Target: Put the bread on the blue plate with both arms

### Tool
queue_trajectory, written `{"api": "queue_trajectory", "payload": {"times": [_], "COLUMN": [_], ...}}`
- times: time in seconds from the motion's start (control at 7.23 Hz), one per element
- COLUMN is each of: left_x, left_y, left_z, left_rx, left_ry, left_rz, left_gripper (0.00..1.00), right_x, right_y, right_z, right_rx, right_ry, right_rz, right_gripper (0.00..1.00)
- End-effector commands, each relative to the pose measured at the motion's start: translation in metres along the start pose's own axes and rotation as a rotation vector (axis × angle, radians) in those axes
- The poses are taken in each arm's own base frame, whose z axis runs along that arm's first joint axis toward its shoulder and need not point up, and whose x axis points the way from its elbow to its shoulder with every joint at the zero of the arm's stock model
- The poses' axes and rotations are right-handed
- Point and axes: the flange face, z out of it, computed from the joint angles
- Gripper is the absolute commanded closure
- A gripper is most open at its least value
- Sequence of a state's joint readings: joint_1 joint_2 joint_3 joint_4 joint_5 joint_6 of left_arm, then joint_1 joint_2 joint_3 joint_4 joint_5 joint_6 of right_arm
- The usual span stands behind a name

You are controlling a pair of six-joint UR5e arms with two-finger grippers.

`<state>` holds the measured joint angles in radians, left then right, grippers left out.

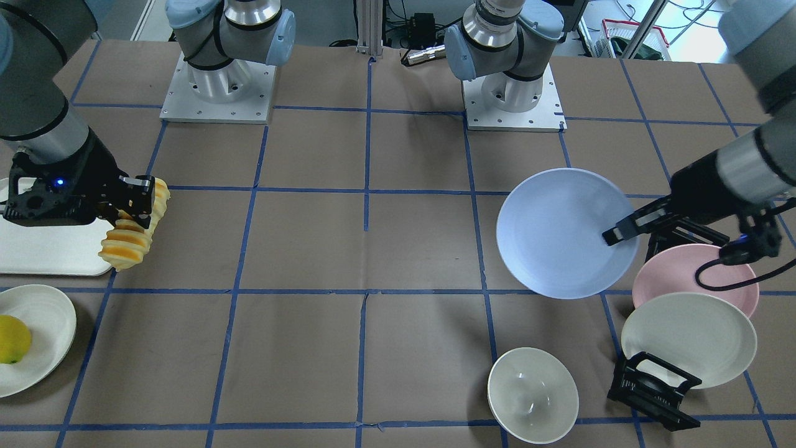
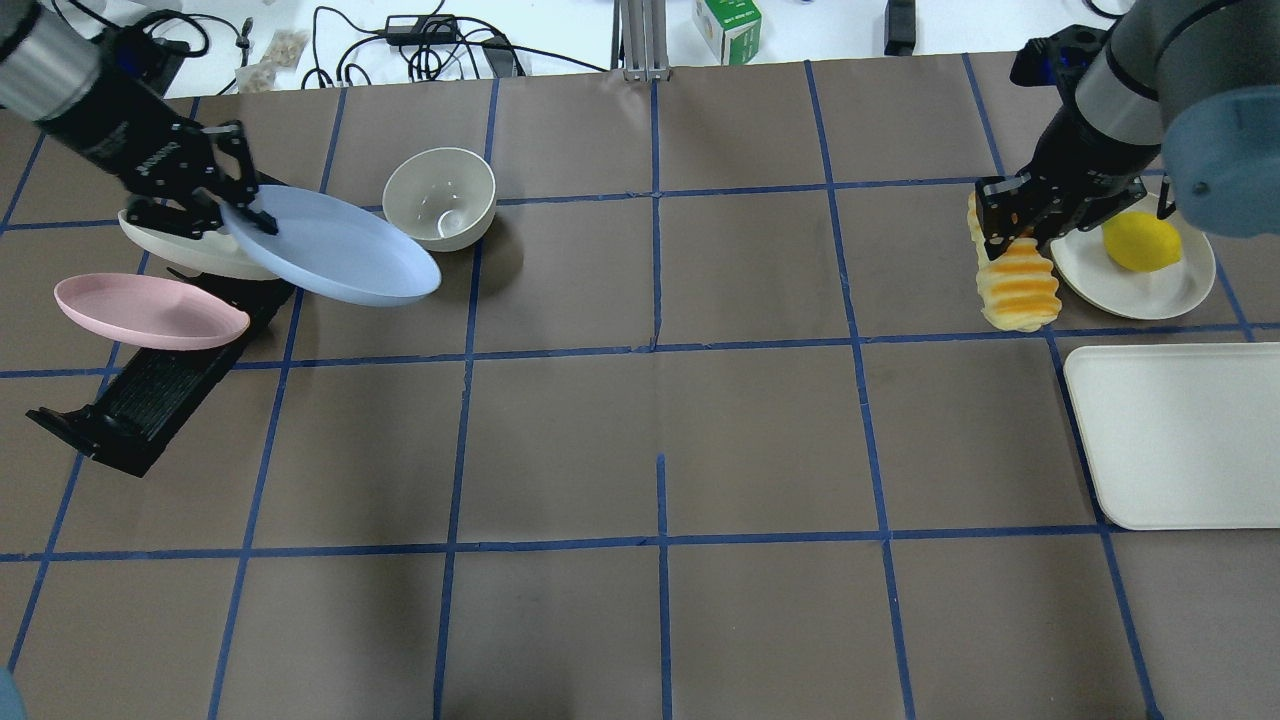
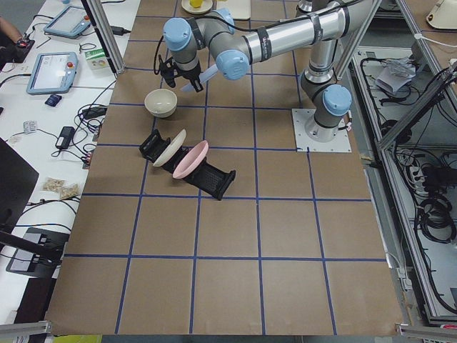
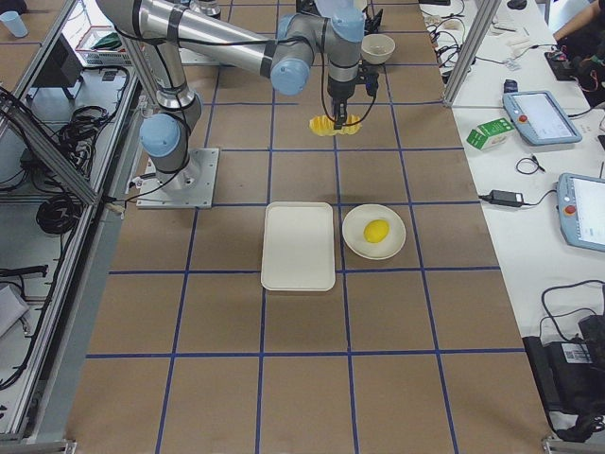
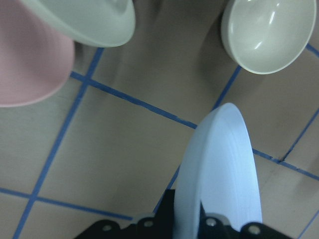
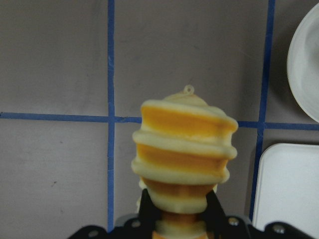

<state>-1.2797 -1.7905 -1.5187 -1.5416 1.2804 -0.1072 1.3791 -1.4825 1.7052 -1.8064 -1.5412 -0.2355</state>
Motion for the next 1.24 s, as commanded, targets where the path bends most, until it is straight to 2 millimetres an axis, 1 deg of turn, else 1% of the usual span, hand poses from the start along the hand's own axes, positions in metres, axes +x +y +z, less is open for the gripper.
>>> {"api": "queue_trajectory", "payload": {"times": [0.0, 0.14, 0.28, 0.55, 0.69, 0.83, 0.97, 1.11], "left_x": [0.08, 0.104, 0.117, 0.137, 0.143, 0.152, 0.157, 0.156], "left_y": [0.033, 0.049, 0.059, 0.065, 0.064, 0.07, 0.069, 0.065], "left_z": [0.09, 0.127, 0.155, 0.192, 0.208, 0.228, 0.242, 0.255], "left_rx": [0.079, 0.086, 0.095, 0.06, 0.057, 0.04, 0.048, 0.043], "left_ry": [0.092, 0.171, 0.184, 0.228, 0.237, 0.228, 0.232, 0.232], "left_rz": [0.046, 0.033, 0.061, 0.112, 0.131, 0.152, 0.167, 0.167], "left_gripper": [1.0, 1.0, 1.0, 1.0, 1.0, 1.0, 1.0, 1.0], "right_x": [-0.051, -0.065, -0.072, -0.069, -0.074, -0.094, -0.121, -0.139], "right_y": [-0.005, -0.005, -0.004, -0.006, -0.004, -0.002, 0.001, -0.001], "right_z": [-0.006, -0.006, -0.005, 0.005, 0.004, 0.006, 0.012, 0.027], "right_rx": [-0.003, -0.004, -0.004, -0.025, -0.023, -0.028, -0.038, -0.062], "right_ry": [-0.005, -0.014, -0.062, -0.053, -0.066, -0.066, -0.067, -0.07], "right_rz": [-0.045, -0.047, -0.029, -0.028, -0.027, -0.014, -0.018, 0.009], "right_gripper": [0.57, 0.57, 0.57, 0.57, 0.57, 0.57, 0.57, 0.58]}}
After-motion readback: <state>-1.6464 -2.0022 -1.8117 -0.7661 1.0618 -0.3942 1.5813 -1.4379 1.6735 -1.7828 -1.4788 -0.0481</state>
